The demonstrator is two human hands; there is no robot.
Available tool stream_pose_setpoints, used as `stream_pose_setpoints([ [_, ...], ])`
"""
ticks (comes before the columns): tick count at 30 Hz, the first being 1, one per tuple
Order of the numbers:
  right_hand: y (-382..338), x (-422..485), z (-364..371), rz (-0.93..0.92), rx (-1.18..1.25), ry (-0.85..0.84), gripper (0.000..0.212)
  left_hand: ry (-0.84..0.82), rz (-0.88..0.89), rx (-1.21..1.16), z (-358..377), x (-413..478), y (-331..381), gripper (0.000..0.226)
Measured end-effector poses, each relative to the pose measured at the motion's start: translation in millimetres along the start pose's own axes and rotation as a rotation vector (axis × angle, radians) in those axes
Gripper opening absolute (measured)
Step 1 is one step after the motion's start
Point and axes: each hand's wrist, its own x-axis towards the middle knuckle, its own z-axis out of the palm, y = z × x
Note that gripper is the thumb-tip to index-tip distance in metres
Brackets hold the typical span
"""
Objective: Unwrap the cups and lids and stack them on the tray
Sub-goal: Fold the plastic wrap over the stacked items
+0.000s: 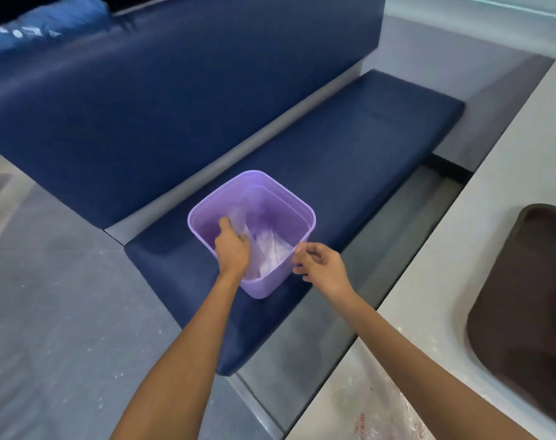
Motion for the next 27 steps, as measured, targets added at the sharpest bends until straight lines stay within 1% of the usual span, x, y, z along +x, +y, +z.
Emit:
stream_pose_setpoints([
  [2,3,1,1,0.021,0.015,-0.014,0.005,-0.031,-0.033,-0.032,0,1,1,0.054],
  [4,5,0,2,0.036,0.014,-0.023,0.009,-0.035,-0.033,-0.042,-1,-1,3,0.062],
  [9,-2,-8,0,0.038,-0.003,0.002,0.012,-0.013,0.045,-0.130,-8,-25,25,0.054],
  [11,-9,-17,-4,0.014,-0.002,0.011,0.010,-0.014,0.105,-0.178,-12,-43,37,0.048],
  [13,-16,-29,-11,-0.030,-0.005,0.026,0.009,-0.049,0.156,-0.218,-17,-65,50,0.042],
  [15,-26,-43,-21,-0.083,-0.005,0.049,0.005,-0.108,0.200,-0.263,-21,-91,64,0.036],
  [17,-35,-61,-35,-0.122,0.008,0.080,0.006,-0.180,0.235,-0.305,-24,-118,77,0.032],
  [19,-42,-88,-56,-0.146,0.038,0.129,0.008,-0.287,0.279,-0.315,-23,-149,91,0.030],
  [21,-43,-109,-70,-0.164,0.019,0.159,0.013,-0.381,0.312,-0.328,-21,-171,98,0.029],
  [24,-40,-144,-95,-0.161,-0.055,0.235,0.018,-0.478,0.345,-0.335,-13,-210,112,0.031],
  [27,-30,-184,-128,-0.137,-0.084,0.343,0.018,-0.609,0.363,-0.287,-3,-254,124,0.029],
])
